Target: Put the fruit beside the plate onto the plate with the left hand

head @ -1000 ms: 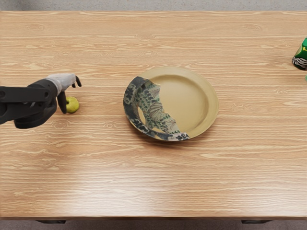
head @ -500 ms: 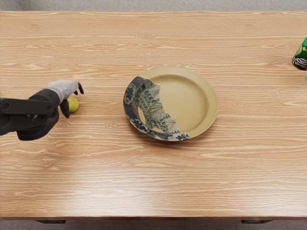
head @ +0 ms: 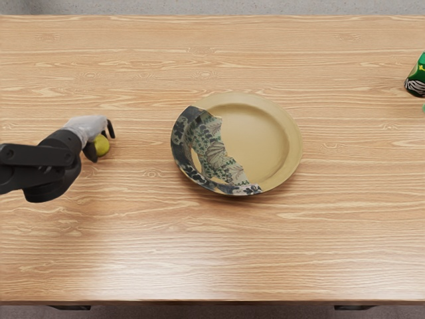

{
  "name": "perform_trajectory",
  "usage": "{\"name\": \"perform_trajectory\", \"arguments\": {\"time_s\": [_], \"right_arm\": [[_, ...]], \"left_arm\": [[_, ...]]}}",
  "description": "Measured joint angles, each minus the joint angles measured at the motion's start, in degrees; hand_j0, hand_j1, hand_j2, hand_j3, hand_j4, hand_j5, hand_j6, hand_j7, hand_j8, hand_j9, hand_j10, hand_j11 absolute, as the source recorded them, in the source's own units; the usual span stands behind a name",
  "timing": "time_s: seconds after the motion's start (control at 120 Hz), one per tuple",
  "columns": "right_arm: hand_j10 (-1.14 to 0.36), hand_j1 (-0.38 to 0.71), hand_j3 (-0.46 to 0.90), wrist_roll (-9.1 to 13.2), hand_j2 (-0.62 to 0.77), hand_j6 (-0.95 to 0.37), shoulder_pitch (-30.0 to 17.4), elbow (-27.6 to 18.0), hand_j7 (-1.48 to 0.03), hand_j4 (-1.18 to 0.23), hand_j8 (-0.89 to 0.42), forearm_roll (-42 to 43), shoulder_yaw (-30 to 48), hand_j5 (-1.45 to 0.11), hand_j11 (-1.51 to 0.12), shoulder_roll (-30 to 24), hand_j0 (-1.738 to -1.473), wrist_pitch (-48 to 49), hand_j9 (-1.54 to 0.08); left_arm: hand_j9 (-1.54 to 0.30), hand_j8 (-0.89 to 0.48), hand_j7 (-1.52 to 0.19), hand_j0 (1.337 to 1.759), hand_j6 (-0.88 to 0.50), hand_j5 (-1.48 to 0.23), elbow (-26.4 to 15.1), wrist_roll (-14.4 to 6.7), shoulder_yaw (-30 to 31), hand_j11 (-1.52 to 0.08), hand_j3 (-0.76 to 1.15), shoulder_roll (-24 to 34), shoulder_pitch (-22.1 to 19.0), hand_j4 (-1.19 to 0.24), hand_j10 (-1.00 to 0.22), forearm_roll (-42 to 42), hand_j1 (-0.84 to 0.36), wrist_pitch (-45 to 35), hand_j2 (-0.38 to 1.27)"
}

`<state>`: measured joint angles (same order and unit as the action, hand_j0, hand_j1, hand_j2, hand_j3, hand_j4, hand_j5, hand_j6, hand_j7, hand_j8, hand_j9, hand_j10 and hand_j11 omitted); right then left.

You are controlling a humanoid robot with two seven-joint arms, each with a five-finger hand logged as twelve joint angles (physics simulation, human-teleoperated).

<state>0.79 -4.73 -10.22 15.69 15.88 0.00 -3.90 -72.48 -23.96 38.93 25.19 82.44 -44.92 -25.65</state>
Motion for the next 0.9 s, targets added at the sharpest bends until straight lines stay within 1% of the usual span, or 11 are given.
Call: {"name": "perform_trajectory", "arguments": {"time_s": [0.192, 0.283, 0.375, 0.45, 0.492, 0.533, 0.642, 0.775, 0.817, 0.867, 0.9], "right_arm": [[-0.04, -0.31, 0.0, 0.0, -0.01, -0.04, 0.0, 0.02, -0.05, -0.04, -0.04, -0.02, -0.01, -0.05, -0.05, 0.0, -1.658, 0.02, -0.05], [-0.04, -0.31, 0.0, 0.0, -0.01, -0.04, 0.0, 0.02, -0.05, -0.04, -0.04, -0.02, -0.01, -0.05, -0.05, 0.0, -1.658, 0.01, -0.05], [-0.04, -0.31, 0.0, 0.0, -0.01, -0.04, 0.0, 0.01, -0.05, -0.04, -0.04, -0.01, -0.01, -0.05, -0.05, 0.0, -1.658, 0.02, -0.05], [-0.04, -0.31, 0.0, 0.0, -0.01, -0.04, 0.0, 0.02, -0.05, -0.04, -0.04, -0.02, 0.0, -0.05, -0.05, 0.0, -1.658, 0.02, -0.05], [-0.04, -0.31, 0.0, 0.0, -0.01, -0.04, 0.0, 0.02, -0.05, -0.04, -0.04, -0.02, -0.01, -0.05, -0.05, 0.0, -1.658, 0.01, -0.05], [-0.04, -0.31, 0.0, 0.0, -0.01, -0.04, 0.0, 0.02, -0.05, -0.04, -0.04, -0.02, -0.01, -0.05, -0.05, 0.0, -1.658, 0.02, -0.05], [-0.04, -0.31, 0.0, 0.0, -0.01, -0.04, 0.0, 0.01, -0.05, -0.04, -0.04, -0.03, -0.01, -0.05, -0.05, 0.0, -1.658, 0.03, -0.05], [-0.04, -0.31, 0.0, 0.0, -0.01, -0.04, 0.0, 0.02, -0.05, -0.04, -0.04, -0.03, -0.04, -0.05, -0.05, 0.0, -1.658, 0.02, -0.05], [-0.04, -0.31, 0.0, 0.0, -0.01, -0.04, 0.0, 0.02, -0.05, -0.04, -0.04, -0.02, -0.03, -0.05, -0.05, 0.0, -1.658, 0.02, -0.05], [-0.04, -0.31, 0.0, 0.0, -0.01, -0.04, 0.0, 0.02, -0.05, -0.04, -0.04, -0.01, -0.04, -0.05, -0.05, 0.0, -1.658, 0.02, -0.05], [-0.04, -0.31, 0.0, 0.0, -0.01, -0.04, 0.01, 0.02, -0.05, -0.04, -0.04, 0.0, -0.02, -0.05, -0.05, 0.0, -1.658, 0.01, -0.05]], "left_arm": [[-0.64, -0.5, -0.64, 1.658, -0.47, -0.64, 0.05, 0.2, 0.07, -0.64, 0.0, 0.34, -0.08, -0.5, -0.5, 0.01, -0.23, -0.01, 0.11], [-0.7, -0.49, -0.69, 1.656, -0.44, -0.68, 0.1, 0.2, 0.15, -0.7, 0.0, 0.3, -0.33, -0.54, -0.53, -0.12, -0.25, 0.01, 0.08], [-0.76, -0.43, -0.74, 1.652, -0.41, -0.72, 0.15, 0.21, 0.29, -0.76, 0.0, 0.3, -0.7, -0.59, -0.56, -0.28, -0.25, 0.02, 0.02], [-0.81, -0.39, -0.78, 1.649, -0.38, -0.73, 0.17, 0.22, 0.32, -0.81, 0.13, 0.3, -0.87, -0.64, -0.6, -0.45, -0.28, 0.22, -0.03], [-0.86, -0.33, -0.82, 1.653, -0.34, -0.78, 0.19, 0.16, 0.34, -0.86, 0.31, 0.22, -1.1, -0.65, -0.61, -0.57, -0.29, 0.43, -0.15], [-0.92, -0.31, -0.89, 1.653, -0.3, -0.84, 0.19, 0.15, 0.32, -0.92, 0.35, 0.23, -1.13, -0.59, -0.62, -0.77, -0.3, 0.88, -0.17], [-1.06, -0.19, -1.01, 1.655, -0.18, -0.97, 0.16, 0.01, 0.21, -1.08, 0.45, 0.3, -0.96, -0.49, -0.54, -1.34, -0.36, 2.68, -0.19], [-1.16, -0.12, -1.06, 1.665, -0.09, -1.06, 0.0, -0.19, 0.03, -1.18, 0.36, 0.4, -0.38, -0.42, -0.53, -1.03, -0.4, 4.74, -0.15], [-1.17, -0.12, -1.05, 1.664, -0.11, -1.08, -0.04, -0.27, -0.01, -1.19, 0.27, 0.39, -0.18, -0.44, -0.54, -0.71, -0.38, 5.1, -0.14], [-1.17, -0.1, -1.04, 1.66, -0.09, -1.1, -0.08, -0.38, -0.13, -1.2, 0.3, 0.48, -0.16, -0.47, -0.54, -0.44, -0.41, 5.32, -0.11], [-1.18, -0.1, -0.99, 1.661, -0.13, -1.12, -0.12, -0.37, -0.25, -1.2, 0.19, 0.54, 0.04, -0.45, -0.55, -0.25, -0.41, 5.54, -0.04]]}}
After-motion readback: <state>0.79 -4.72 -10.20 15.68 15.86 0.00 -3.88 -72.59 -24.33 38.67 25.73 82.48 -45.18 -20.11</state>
